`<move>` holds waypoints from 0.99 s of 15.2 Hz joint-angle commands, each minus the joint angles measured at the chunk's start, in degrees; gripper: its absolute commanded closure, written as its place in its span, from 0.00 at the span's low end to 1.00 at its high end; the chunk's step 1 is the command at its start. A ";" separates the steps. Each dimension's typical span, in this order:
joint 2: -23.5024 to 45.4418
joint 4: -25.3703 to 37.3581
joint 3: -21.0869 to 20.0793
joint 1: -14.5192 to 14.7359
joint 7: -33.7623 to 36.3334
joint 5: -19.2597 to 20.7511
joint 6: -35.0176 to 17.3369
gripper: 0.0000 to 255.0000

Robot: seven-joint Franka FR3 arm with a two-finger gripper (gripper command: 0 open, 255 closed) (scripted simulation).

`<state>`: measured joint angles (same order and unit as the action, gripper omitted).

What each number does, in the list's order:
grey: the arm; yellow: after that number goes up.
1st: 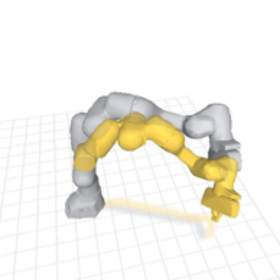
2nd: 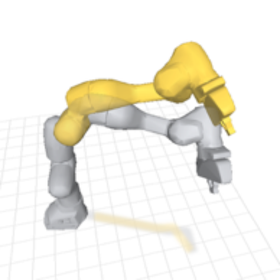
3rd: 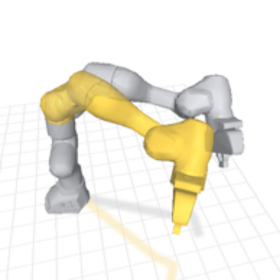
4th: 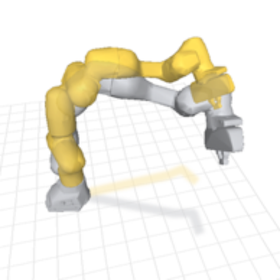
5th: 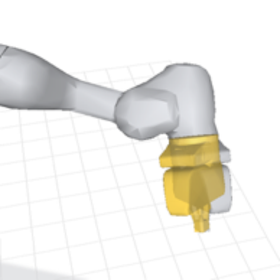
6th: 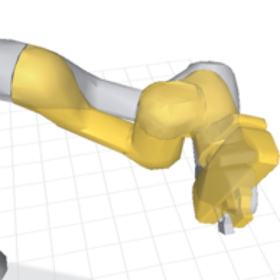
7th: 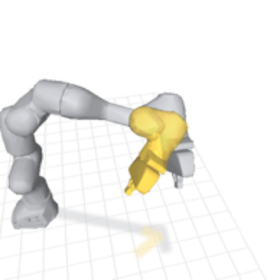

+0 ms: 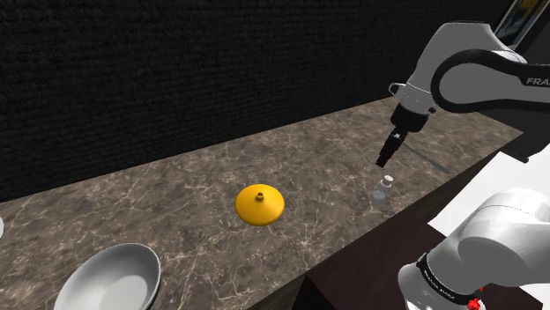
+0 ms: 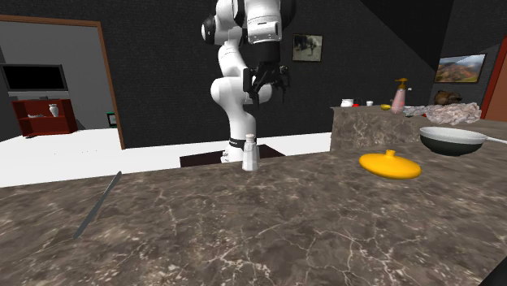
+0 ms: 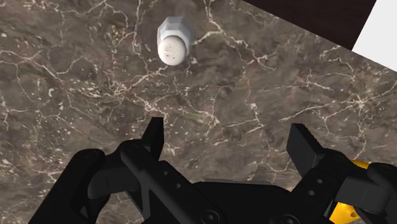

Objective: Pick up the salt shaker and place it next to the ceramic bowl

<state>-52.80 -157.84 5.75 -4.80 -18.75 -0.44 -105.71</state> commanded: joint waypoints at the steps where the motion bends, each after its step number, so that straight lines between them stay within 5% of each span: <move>1: -0.54 -2.49 2.40 -1.59 -2.47 1.80 -2.04 0.00; 5: -0.82 -7.64 7.17 -5.08 -7.07 5.47 -6.90 0.00; 15: 1.99 -12.31 7.84 -5.04 -7.13 5.95 -14.35 0.00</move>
<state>-50.89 -170.01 13.59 -9.86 -25.90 5.51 -119.82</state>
